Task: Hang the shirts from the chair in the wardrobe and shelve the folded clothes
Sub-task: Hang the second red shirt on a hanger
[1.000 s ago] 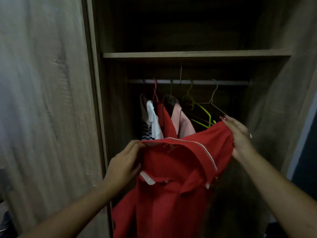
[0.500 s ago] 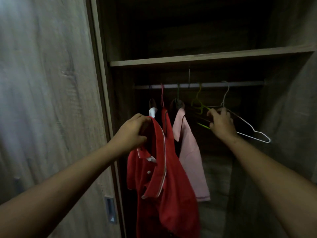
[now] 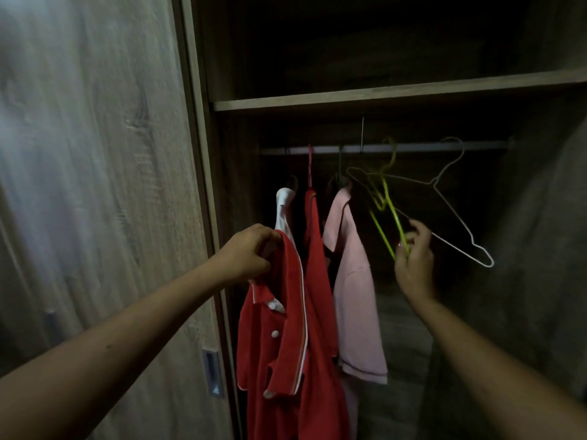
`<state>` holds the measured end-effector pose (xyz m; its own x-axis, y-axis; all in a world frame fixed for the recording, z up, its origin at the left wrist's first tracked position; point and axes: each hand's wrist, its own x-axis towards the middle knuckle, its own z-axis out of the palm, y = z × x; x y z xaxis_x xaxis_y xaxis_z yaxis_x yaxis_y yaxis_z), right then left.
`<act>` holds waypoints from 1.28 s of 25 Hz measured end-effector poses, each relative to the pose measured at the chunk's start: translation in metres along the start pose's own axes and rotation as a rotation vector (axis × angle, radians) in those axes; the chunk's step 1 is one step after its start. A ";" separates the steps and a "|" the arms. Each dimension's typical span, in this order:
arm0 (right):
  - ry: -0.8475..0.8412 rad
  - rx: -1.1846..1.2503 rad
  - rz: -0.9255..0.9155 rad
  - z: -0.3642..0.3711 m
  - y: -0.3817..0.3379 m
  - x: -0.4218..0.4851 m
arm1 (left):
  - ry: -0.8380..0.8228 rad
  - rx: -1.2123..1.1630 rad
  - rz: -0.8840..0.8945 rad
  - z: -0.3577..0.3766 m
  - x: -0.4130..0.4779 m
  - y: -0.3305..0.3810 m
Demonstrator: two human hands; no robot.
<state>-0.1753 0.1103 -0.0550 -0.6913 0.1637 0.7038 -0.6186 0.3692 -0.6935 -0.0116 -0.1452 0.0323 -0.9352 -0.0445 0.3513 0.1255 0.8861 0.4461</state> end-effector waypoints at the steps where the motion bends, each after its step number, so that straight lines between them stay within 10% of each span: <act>1: -0.010 -0.007 0.044 -0.003 0.009 -0.011 | -0.007 -0.014 -0.001 0.002 -0.001 0.000; 17: -0.266 -0.297 0.163 -0.040 0.069 -0.001 | -0.044 0.064 0.084 0.034 0.003 0.008; 32: -0.025 0.325 0.170 -0.050 -0.011 -0.082 | -0.144 0.033 0.001 0.043 0.002 0.004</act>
<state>-0.0929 0.1381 -0.0974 -0.8012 0.1736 0.5727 -0.5773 0.0279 -0.8161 -0.0276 -0.1216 -0.0008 -0.9732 0.0215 0.2291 0.1182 0.9009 0.4177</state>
